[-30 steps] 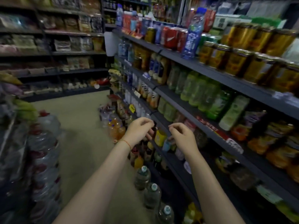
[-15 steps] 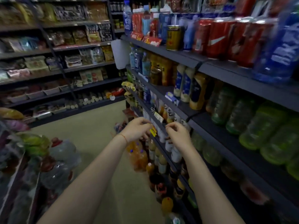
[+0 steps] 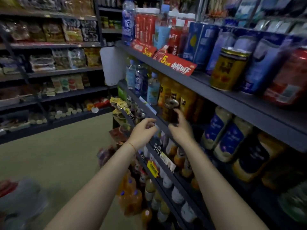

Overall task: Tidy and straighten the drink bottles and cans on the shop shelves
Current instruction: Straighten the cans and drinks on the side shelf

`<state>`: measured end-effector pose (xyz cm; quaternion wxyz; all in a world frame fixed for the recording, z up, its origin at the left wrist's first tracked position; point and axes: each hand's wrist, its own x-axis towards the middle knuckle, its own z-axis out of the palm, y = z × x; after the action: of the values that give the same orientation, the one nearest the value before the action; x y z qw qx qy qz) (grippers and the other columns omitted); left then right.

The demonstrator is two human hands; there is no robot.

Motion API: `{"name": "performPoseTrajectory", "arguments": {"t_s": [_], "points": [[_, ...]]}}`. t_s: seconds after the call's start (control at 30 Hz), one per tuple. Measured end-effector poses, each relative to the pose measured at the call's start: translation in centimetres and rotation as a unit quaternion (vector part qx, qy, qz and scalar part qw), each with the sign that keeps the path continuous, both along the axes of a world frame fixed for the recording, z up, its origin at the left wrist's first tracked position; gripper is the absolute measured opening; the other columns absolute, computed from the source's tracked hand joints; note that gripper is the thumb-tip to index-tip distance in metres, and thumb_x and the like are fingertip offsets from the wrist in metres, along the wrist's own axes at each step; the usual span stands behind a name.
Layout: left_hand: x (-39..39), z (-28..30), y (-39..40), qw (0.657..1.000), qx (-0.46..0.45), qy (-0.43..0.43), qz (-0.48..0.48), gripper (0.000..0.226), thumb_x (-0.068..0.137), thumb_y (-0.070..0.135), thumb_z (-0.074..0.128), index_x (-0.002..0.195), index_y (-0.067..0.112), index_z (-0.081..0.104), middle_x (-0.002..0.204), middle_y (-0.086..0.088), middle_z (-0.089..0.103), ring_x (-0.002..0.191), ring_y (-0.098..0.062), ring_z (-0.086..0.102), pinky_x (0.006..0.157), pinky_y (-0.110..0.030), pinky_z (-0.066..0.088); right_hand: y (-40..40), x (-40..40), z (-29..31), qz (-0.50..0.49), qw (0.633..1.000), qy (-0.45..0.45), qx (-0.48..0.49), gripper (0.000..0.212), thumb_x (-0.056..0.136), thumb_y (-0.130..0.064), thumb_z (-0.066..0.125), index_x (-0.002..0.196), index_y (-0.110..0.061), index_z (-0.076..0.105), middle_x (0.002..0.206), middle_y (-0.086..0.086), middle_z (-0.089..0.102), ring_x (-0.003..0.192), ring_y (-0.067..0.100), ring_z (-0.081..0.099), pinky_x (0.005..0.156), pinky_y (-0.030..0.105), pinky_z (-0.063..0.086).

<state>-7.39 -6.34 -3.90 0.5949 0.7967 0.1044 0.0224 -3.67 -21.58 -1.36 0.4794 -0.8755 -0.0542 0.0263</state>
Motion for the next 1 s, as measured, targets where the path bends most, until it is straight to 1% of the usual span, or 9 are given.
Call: {"name": "performPoseTrajectory", "arguments": {"t_s": [0.17, 0.27, 0.37, 0.47, 0.57, 0.67, 0.8, 0.93, 1.0], "points": [[9.0, 0.3, 3.1, 0.997, -0.001, 0.010, -0.074, 0.040, 0.096, 0.018, 0.054, 0.136, 0.024, 0.051, 0.126, 0.006, 0.055, 0.118, -0.015, 0.053, 0.093, -0.032, 0.046, 3.5, 5.8, -0.3, -0.032, 0.995, -0.024, -0.090, 0.068, 0.098, -0.019, 0.054, 0.154, -0.041, 0.021, 0.148, 0.006, 0.043, 0.121, 0.033, 0.054, 0.094, 0.040, 0.048], [12.3, 0.2, 3.1, 0.992, -0.017, 0.000, -0.123, 0.041, 0.095, 0.007, 0.051, 0.133, 0.022, 0.051, 0.123, 0.000, 0.056, 0.122, -0.023, 0.052, 0.100, -0.037, 0.044, 4.9, 7.4, -1.4, -0.091, 0.978, -0.042, -0.184, 0.059, 0.098, -0.030, 0.056, 0.149, -0.038, 0.027, 0.149, 0.012, 0.032, 0.123, 0.036, 0.052, 0.093, 0.044, 0.050], [14.1, -0.8, 2.7, 0.986, -0.055, -0.005, -0.158, 0.053, 0.089, 0.001, 0.048, 0.138, 0.020, 0.050, 0.128, 0.002, 0.059, 0.121, -0.020, 0.055, 0.099, -0.037, 0.046, 5.8, 7.5, -3.0, -0.134, 0.960, -0.097, -0.224, 0.053, 0.095, -0.031, 0.060, 0.143, -0.031, 0.035, 0.141, 0.013, 0.040, 0.119, 0.036, 0.054, 0.085, 0.044, 0.054], [14.9, -2.0, 2.3, 0.984, -0.086, -0.023, -0.157, 0.057, 0.078, 0.002, 0.047, 0.130, 0.025, 0.055, 0.127, -0.003, 0.063, 0.121, -0.022, 0.057, 0.102, -0.038, 0.047, 6.0, 7.2, -3.7, -0.168, 0.960, -0.151, -0.168, 0.039, 0.093, -0.030, 0.065, 0.128, -0.021, 0.048, 0.130, 0.013, 0.051, 0.111, 0.033, 0.058, 0.078, 0.042, 0.055], [14.6, -2.3, 2.0, 0.981, -0.106, -0.051, -0.152, 0.054, 0.083, -0.012, 0.044, 0.124, 0.021, 0.055, 0.120, -0.003, 0.063, 0.118, -0.020, 0.057, 0.096, -0.029, 0.046, 5.5, 6.7, -3.4, -0.178, 0.964, -0.167, -0.105, 0.030, 0.090, -0.028, 0.070, 0.110, -0.015, 0.051, 0.115, 0.002, 0.055, 0.105, 0.024, 0.058, 0.075, 0.031, 0.047], [12.7, -1.7, 1.8, 0.977, -0.105, -0.077, -0.168, 0.053, 0.081, -0.006, 0.049, 0.128, 0.017, 0.055, 0.119, 0.000, 0.063, 0.113, -0.011, 0.058, 0.086, -0.019, 0.047, 4.2, 5.4, -2.7, -0.167, 0.973, -0.155, -0.039, 0.029, 0.087, -0.028, 0.074, 0.104, -0.017, 0.053, 0.105, -0.010, 0.055, 0.105, 0.015, 0.057, 0.078, 0.026, 0.043], [8.3, -0.5, 0.8, 0.978, -0.088, -0.096, -0.165, 0.052, 0.077, 0.023, 0.063, 0.129, 0.028, 0.054, 0.122, 0.011, 0.059, 0.113, -0.001, 0.056, 0.085, -0.015, 0.047, 1.4, 1.9, -1.4, -0.135, 0.984, -0.096, 0.066, 0.023, 0.087, -0.040, 0.071, 0.100, -0.036, 0.053, 0.104, -0.014, 0.063, 0.099, 0.011, 0.062, 0.078, 0.034, 0.054], [2.2, 1.2, -2.7, 0.970, -0.122, -0.013, -0.212, 0.039, 0.092, 0.033, 0.066, 0.130, 0.032, 0.054, 0.118, 0.020, 0.060, 0.104, 0.007, 0.058, 0.077, -0.010, 0.046, -3.4, -3.6, -0.8, -0.094, 0.981, -0.082, 0.150, 0.018, 0.084, -0.048, 0.069, 0.096, -0.043, 0.055, 0.103, -0.015, 0.063, 0.098, 0.014, 0.064, 0.081, 0.049, 0.059], [-1.5, 1.5, -5.7, 0.961, -0.151, 0.005, -0.231, 0.042, 0.089, 0.038, 0.069, 0.128, 0.024, 0.062, 0.113, 0.011, 0.070, 0.099, 0.000, 0.067, 0.077, -0.015, 0.052, -6.7, -7.4, -0.7, -0.073, 0.977, -0.084, 0.183, 0.019, 0.080, -0.055, 0.067, 0.092, -0.043, 0.058, 0.103, -0.008, 0.065, 0.098, 0.021, 0.066, 0.082, 0.055, 0.057]]}}
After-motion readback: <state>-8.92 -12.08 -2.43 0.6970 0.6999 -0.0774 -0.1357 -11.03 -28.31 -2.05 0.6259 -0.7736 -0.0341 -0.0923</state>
